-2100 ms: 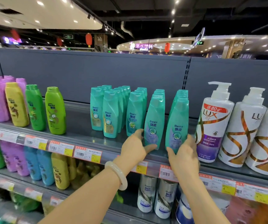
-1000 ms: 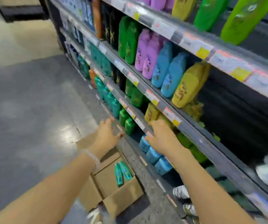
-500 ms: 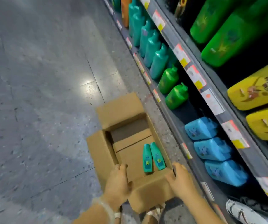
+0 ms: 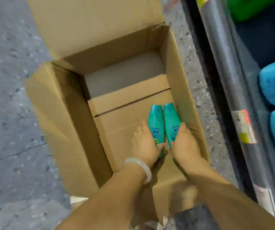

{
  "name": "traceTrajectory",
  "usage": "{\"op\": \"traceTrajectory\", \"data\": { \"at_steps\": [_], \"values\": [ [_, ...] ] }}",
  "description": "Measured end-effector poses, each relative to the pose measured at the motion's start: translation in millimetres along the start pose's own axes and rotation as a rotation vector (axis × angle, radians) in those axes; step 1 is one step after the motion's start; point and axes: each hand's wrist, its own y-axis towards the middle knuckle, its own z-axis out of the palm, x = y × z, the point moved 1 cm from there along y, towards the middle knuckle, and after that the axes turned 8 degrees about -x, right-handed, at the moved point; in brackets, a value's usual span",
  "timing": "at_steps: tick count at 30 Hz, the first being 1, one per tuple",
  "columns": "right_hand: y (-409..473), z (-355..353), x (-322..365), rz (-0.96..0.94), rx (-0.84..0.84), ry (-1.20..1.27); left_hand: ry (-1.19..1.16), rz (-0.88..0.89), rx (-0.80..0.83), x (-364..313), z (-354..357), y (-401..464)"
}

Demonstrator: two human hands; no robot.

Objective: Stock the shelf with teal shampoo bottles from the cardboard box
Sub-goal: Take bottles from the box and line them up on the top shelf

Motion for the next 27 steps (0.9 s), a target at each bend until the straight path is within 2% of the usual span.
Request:
{"op": "traceTrajectory", "data": {
  "at_steps": [2,4,7,12,14,16,20,24,27],
  "values": [
    [5,4,-2,-0.021,-0.021,-0.025,0.033,0.048,-0.032,0,9,11],
    [7,7,-2,-0.074,-0.061,-0.042,-0.043,0.050,-0.034,5,7,14],
    [6,15,5,-0.083,-0.073,0.034,-0.151,-0.018,-0.103,28,-6,16],
    [-3,36,23,-0.096,-0.092,-0.024,-0.100,-0.208,-0.258,57,-19,15],
    [-2,41,24,-0.099,-0.116,-0.026,-0.104,-0.291,-0.281,59,-18,16],
    [1,40,20,-0.063,-0.106,0.083,-0.180,-0.312,-0.267,58,-18,13],
    [-7,12,25,-0.065,-0.081,0.376,-0.384,-0.217,-0.231,40,-34,-3],
    [-42,-44,46,-0.171,-0.250,0.636,-0.483,-0.025,-0.355,0,-91,-18],
    [-74,-99,66,-0.183,-0.340,0.795,-0.527,0.092,-0.443,-41,-151,-34]
  ]
}}
